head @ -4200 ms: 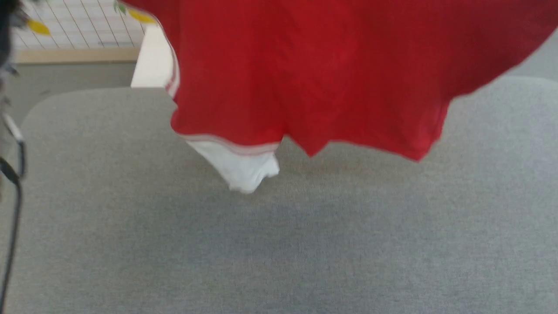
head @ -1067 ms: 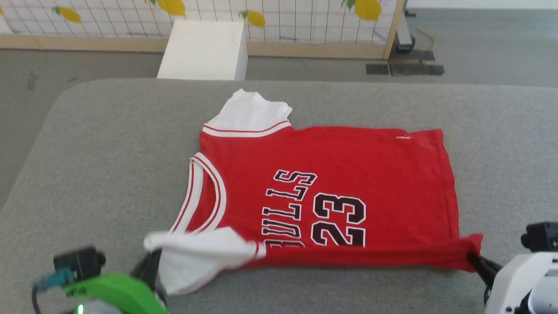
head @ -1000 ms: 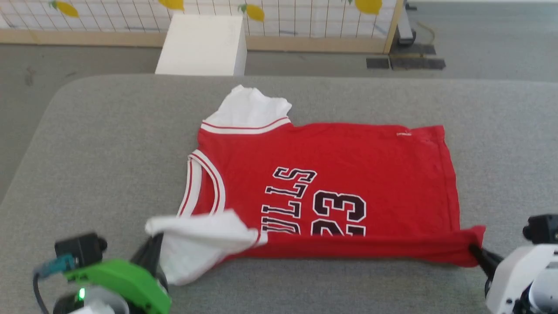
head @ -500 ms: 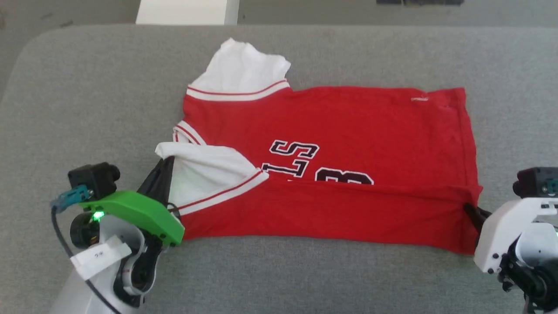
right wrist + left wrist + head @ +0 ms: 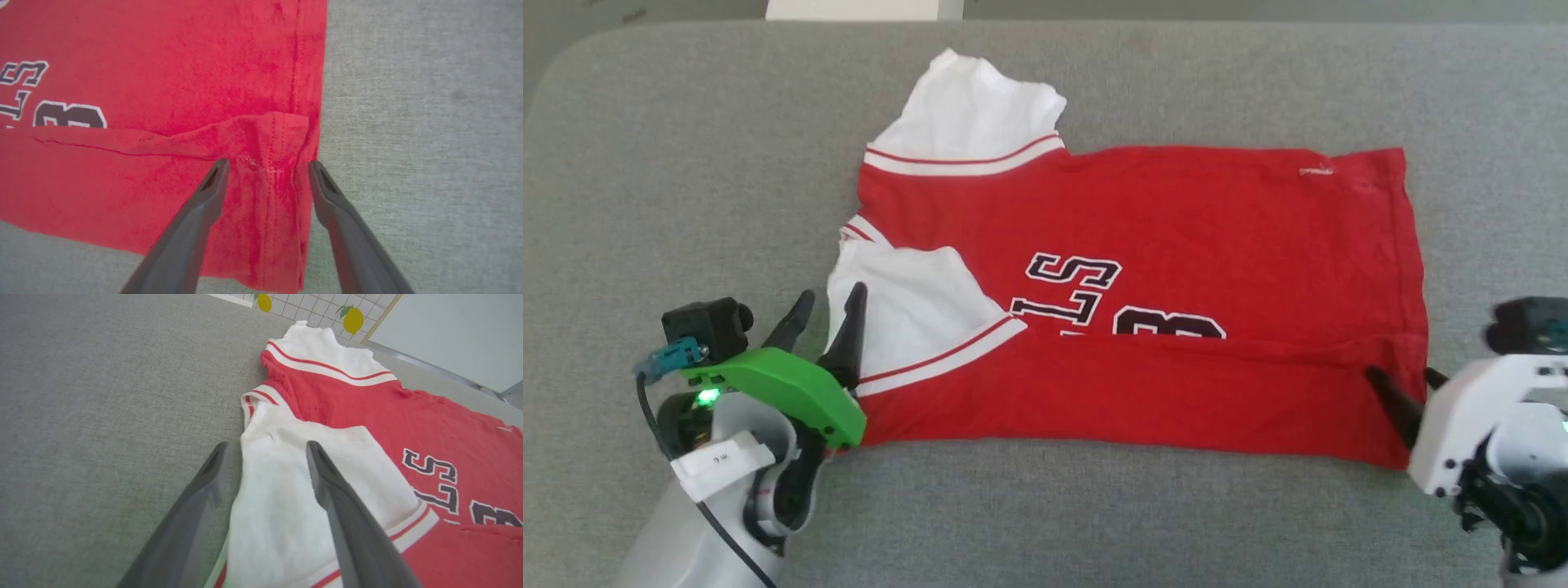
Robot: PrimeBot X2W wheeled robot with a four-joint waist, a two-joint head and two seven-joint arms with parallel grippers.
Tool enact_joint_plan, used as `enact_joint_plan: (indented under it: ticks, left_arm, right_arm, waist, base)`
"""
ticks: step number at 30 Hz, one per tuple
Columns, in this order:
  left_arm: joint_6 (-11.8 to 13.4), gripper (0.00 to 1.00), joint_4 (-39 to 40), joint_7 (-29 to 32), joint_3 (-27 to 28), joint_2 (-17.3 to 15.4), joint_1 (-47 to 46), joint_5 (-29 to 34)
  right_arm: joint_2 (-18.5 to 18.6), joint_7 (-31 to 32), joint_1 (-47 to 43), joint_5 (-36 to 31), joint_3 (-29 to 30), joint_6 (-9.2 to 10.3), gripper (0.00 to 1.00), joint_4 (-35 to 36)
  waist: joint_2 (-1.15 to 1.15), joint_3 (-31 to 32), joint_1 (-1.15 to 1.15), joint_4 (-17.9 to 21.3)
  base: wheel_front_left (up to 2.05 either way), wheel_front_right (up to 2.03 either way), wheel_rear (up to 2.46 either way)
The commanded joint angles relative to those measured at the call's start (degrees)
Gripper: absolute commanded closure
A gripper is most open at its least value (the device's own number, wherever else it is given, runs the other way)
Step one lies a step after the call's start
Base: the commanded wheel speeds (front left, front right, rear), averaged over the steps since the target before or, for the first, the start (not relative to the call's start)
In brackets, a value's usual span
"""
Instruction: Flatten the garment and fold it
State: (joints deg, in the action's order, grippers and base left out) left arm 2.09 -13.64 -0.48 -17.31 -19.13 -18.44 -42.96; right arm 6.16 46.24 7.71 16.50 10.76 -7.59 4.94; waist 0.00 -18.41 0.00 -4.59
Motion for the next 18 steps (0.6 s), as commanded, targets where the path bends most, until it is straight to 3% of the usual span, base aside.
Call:
enact_joint_plan:
  ticks: [1, 5, 12, 18]
  left_arm:
    - [0.8, 0.0, 0.5, 1.4, -0.1, -1.4, 0.4, 1.2]
    - [5.9, 0.0, 5.1, 8.3, -0.3, -4.5, 4.0, 1.9]
    - [14.9, 0.0, 17.9, 27.8, -2.7, -9.1, 12.1, -0.7]
    - [17.3, 0.0, 20.1, 30.9, -4.0, -9.9, 12.6, 0.4]
  right_arm:
    - [-0.2, -0.6, -1.1, 0.8, 0.9, 0.1, 0.0, 0.8]
    - [-0.7, -0.9, -3.3, 1.9, 3.3, 0.1, 0.0, 3.8]
    - [-1.7, 0.3, -6.4, 2.7, 5.2, 0.1, 0.0, 7.4]
    - [-2.5, 0.0, -7.1, 3.2, 5.5, 0.1, 0.0, 8.0]
  waist:
    - [0.0, 2.8, 0.0, -0.5]
    - [0.0, 5.7, 0.0, -0.9]
    - [0.0, 7.5, 0.0, -0.9]
    - [0.0, 6.2, 0.0, 0.0]
  base:
    - [0.0, 0.0, 0.0]
    - [0.0, 0.0, 0.0]
    - [0.0, 0.0, 0.0]
    - [0.0, 0.0, 0.0]
